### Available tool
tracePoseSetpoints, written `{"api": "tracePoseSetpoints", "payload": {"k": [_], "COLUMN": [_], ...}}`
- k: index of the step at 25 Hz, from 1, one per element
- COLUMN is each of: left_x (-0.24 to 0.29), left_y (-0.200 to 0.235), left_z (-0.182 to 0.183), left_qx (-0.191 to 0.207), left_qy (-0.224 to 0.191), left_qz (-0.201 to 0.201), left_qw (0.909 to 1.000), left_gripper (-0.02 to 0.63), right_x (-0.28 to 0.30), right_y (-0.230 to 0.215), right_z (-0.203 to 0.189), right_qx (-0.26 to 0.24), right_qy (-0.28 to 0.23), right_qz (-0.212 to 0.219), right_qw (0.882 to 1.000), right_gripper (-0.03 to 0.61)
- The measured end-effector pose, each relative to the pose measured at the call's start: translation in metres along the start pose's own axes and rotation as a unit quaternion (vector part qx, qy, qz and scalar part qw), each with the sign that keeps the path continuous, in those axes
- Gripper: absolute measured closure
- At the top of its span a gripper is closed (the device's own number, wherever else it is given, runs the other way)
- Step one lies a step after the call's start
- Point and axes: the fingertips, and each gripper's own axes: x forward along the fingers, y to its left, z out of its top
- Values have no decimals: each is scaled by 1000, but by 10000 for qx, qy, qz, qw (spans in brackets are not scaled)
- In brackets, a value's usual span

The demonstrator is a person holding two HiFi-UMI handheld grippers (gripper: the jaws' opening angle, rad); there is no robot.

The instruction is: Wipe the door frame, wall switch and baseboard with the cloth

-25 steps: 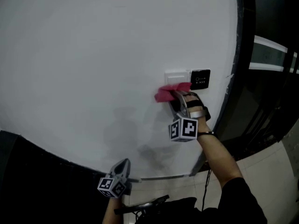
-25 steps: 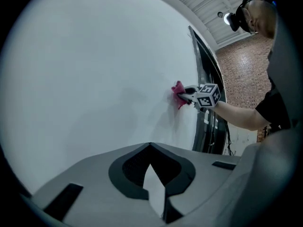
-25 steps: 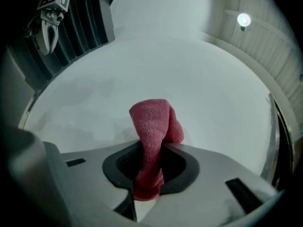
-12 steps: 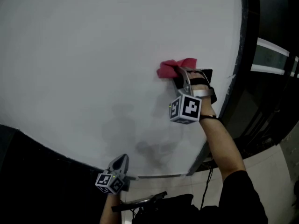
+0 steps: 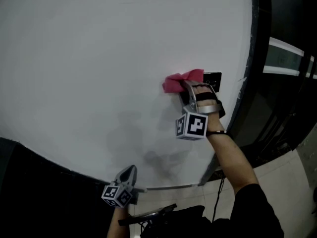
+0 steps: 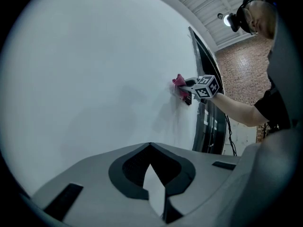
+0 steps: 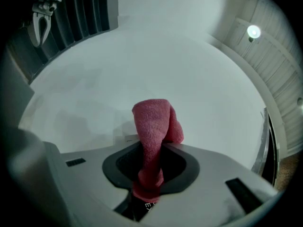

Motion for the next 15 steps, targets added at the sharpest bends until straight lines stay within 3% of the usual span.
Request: {"api": "tracePoseSetpoints", "payload": {"k": [15], "left_x": [12], "left_y": [-10], "left_z": [-10], "left_qx": [167], "left_qy": [225], "left_qz": [-171], "left_qw": [9995], "left_gripper": [623], "right_x": [-3], "right_y": [44], "right_z": [-19], "right_qx": [120], "right_qy": [192], "right_qz": [280], "right_qw": [9994], "right_gripper": [495]}}
